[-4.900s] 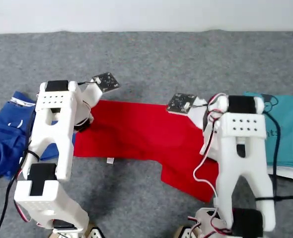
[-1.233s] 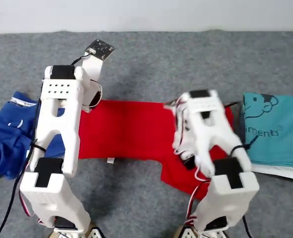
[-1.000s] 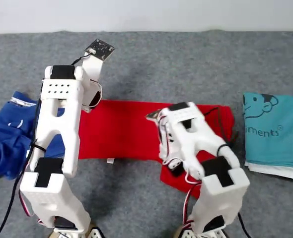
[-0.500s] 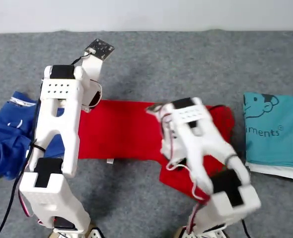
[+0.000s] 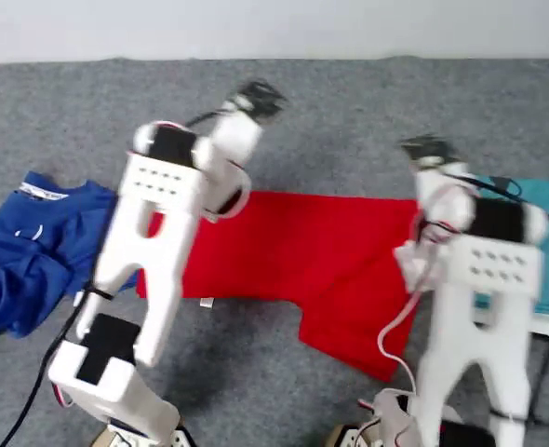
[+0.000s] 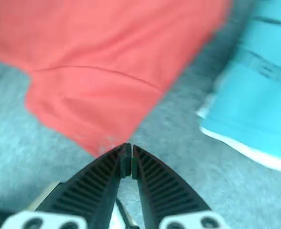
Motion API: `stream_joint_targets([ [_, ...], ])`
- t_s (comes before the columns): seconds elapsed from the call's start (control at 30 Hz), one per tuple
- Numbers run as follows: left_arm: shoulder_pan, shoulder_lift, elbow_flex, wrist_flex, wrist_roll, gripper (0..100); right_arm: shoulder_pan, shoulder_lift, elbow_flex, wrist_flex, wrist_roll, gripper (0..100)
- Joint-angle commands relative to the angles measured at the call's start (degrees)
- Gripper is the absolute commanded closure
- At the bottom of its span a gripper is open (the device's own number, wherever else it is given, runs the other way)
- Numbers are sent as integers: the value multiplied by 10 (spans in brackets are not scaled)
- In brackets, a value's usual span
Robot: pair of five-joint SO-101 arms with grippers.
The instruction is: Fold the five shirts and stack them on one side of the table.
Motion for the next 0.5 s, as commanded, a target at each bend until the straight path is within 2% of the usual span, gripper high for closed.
stream_joint_targets([
  [0.0, 85, 11, -20, 29, 3, 927, 95, -58, -25, 23, 58, 980],
  [0.27, 250, 53, -20, 43, 5, 874, 319, -100, -24, 24, 140, 979],
  [0.37, 309, 68, -18, 56, 7, 808, 396, -101, -24, 24, 197, 979],
  [0.47, 348, 88, -19, 52, 40, 771, 463, -101, -24, 24, 235, 979],
])
